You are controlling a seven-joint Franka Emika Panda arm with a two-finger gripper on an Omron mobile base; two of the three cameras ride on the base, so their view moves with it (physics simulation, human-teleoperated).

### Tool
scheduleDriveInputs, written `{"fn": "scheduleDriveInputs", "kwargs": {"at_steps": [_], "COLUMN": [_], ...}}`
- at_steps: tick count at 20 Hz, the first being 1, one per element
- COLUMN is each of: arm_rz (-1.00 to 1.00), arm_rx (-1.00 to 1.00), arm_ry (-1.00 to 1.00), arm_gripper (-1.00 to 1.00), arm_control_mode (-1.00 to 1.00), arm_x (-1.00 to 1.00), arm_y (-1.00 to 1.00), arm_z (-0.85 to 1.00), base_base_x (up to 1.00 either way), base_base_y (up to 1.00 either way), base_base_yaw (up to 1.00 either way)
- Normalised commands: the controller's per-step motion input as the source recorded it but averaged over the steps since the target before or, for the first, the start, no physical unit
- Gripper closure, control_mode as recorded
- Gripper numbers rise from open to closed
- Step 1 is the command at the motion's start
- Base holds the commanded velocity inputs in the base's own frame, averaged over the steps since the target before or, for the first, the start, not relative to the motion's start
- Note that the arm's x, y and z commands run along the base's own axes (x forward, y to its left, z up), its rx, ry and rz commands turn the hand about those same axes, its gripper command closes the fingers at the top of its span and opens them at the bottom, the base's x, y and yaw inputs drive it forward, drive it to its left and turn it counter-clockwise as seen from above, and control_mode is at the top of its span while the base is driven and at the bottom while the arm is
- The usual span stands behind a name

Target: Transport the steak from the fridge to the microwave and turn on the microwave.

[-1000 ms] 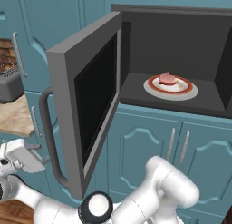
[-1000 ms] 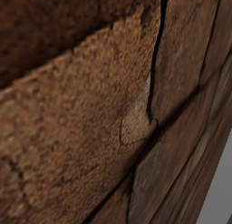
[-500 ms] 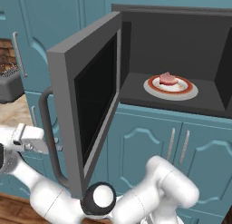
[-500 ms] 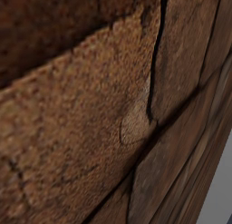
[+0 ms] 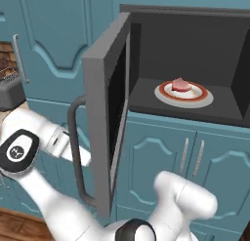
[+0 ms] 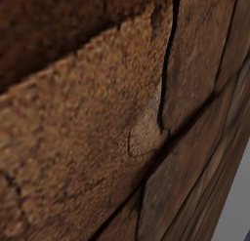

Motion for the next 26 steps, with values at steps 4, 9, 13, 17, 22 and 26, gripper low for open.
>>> {"fn": "scheduleDriveInputs", "kwargs": {"at_steps": [4,9,13,17,22,26], "arm_rz": [-0.04,-0.01,0.0,0.02,0.02,0.0], "arm_rx": [0.13,0.01,0.0,0.01,0.0,0.0], "arm_ry": [-0.45,-0.53,-0.46,-0.33,-0.34,-0.36], "arm_gripper": [-1.0,-1.0,-1.0,-1.0,-1.0,-1.0], "arm_control_mode": [-1.0,-1.0,-1.0,-1.0,-1.0,-1.0], "arm_x": [-0.86,-0.38,0.21,0.57,0.58,0.68], "arm_y": [-1.0,-1.0,-1.0,-1.0,-1.0,-0.97], "arm_z": [0.34,0.16,0.01,0.01,0.02,0.0], "base_base_x": [0.0,0.0,0.0,0.0,0.0,0.0], "base_base_y": [0.0,0.0,0.0,0.0,0.0,0.0], "base_base_yaw": [0.0,0.0,0.0,0.0,0.0,0.0]}}
